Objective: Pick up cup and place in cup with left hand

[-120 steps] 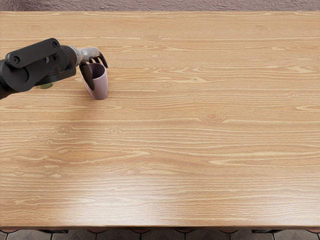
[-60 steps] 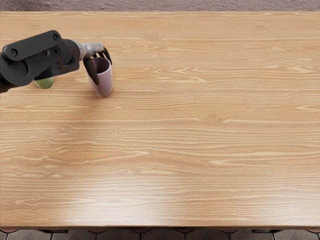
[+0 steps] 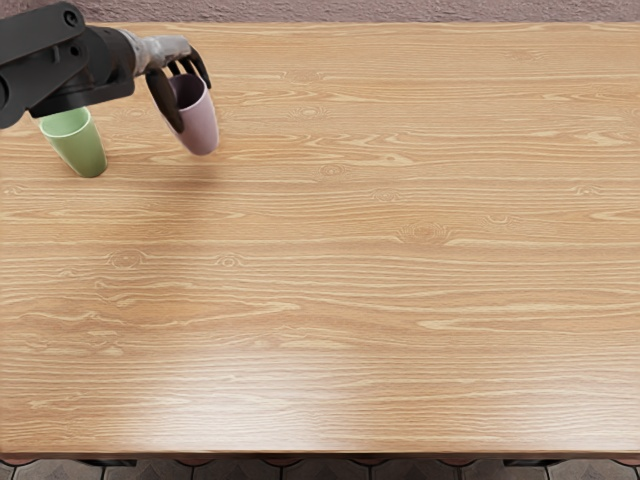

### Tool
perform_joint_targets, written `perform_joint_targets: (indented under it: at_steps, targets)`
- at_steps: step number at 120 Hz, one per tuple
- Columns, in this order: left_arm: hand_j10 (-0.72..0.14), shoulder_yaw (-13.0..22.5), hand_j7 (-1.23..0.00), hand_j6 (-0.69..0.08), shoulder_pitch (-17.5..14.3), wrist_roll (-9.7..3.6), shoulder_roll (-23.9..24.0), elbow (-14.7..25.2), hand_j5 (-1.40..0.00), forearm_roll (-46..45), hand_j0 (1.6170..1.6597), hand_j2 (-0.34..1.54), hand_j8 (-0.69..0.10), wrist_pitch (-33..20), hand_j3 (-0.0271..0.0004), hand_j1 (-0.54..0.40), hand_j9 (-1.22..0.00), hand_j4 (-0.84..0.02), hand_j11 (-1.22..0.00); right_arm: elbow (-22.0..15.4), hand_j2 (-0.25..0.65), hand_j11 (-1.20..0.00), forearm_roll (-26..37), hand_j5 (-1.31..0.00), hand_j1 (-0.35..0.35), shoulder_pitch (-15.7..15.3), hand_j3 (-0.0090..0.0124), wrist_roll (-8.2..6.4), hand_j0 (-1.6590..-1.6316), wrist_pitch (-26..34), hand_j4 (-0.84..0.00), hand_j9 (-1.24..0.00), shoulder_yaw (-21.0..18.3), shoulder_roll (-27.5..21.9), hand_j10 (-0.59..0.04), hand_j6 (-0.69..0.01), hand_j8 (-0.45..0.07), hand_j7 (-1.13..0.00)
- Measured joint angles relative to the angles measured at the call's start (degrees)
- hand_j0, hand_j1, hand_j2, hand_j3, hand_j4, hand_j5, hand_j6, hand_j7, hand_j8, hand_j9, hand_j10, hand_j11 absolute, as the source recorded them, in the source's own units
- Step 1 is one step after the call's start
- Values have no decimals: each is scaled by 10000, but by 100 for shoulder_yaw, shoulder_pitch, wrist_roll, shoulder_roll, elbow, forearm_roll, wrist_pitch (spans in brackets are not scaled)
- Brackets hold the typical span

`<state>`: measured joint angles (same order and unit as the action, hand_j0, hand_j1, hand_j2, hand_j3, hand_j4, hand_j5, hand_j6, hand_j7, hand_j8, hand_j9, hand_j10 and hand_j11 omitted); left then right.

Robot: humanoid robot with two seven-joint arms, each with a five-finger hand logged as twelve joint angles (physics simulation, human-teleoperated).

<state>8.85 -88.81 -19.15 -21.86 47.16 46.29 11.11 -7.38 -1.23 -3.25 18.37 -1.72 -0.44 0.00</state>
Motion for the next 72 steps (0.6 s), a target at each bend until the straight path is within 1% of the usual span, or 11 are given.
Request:
perform_joint_targets:
  at_steps: [21,35,44,72]
  targets:
    - [-4585,302,-6678,-3035,-274,1,-326,188,-6839,-205,16540,481,-2935,4,0,-731,-6665,-4729,-6751,0,1,0,1,0,-3491,0,0,0,-16581,0,-3,0,0,0,-2,-4,-3,0]
    - [-4596,454,-6683,-3069,-424,-27,-439,299,-6894,-295,16542,515,-3053,4,0,-834,-6664,-4755,-6772,0,1,0,1,0,-3491,0,0,0,-16581,0,-3,0,0,0,-2,-4,-3,0]
    - [-4559,547,-6679,-3071,-507,-40,-514,360,-6933,-329,16539,410,-3000,3,0,-680,-6665,-4734,-6785,0,1,0,0,-1,-3491,0,0,0,-16581,2,-3,0,0,0,-2,-5,-3,0]
    - [-4509,872,-6786,-3019,-759,-52,-869,549,-7049,-446,16539,417,-2908,7,0,-763,-6715,-4625,-6807,0,1,0,1,-1,-3491,0,0,0,-16581,1,-3,0,0,0,-2,-5,-4,0]
